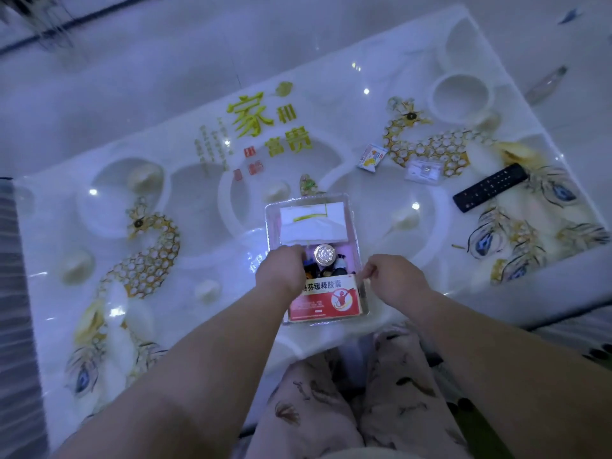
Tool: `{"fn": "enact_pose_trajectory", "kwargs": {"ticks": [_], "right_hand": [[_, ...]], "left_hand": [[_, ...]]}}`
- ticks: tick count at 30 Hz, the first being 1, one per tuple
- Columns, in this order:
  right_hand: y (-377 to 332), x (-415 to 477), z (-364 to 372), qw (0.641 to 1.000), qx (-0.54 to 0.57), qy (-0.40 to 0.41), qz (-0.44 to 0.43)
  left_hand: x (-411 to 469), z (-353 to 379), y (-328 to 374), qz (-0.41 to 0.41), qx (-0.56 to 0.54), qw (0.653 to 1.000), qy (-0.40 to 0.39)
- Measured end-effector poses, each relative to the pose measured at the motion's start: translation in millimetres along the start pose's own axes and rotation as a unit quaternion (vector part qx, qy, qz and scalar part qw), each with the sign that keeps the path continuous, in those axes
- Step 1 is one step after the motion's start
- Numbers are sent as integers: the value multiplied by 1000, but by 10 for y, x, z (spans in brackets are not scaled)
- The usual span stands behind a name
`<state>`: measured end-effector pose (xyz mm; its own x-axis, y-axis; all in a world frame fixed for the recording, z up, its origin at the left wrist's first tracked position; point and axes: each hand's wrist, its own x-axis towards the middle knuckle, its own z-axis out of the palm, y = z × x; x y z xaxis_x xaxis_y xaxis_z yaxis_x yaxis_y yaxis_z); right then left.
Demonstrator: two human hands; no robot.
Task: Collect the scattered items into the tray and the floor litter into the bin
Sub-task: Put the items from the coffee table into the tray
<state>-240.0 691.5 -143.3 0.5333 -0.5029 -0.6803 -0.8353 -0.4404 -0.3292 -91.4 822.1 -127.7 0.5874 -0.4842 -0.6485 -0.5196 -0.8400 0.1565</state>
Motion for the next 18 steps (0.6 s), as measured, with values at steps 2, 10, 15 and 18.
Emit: {"fn": "enact_pose_trajectory", "kwargs": {"ticks": [2,10,15,18], "right_hand": [[60,-56,-70,999,14,24,19],[418,-119,-396,993,31,70,90],[815,130,-763,990,43,74,110],[1153,296,-1026,989,67,73,110]], "left_hand": [[-9,-123,69,28,-10,999,-12],[113,-432,699,109,-13,994,-17],[375,-393,1363,121,-16,992,-29],[579,-342,1800,104,-11,994,-36]]}}
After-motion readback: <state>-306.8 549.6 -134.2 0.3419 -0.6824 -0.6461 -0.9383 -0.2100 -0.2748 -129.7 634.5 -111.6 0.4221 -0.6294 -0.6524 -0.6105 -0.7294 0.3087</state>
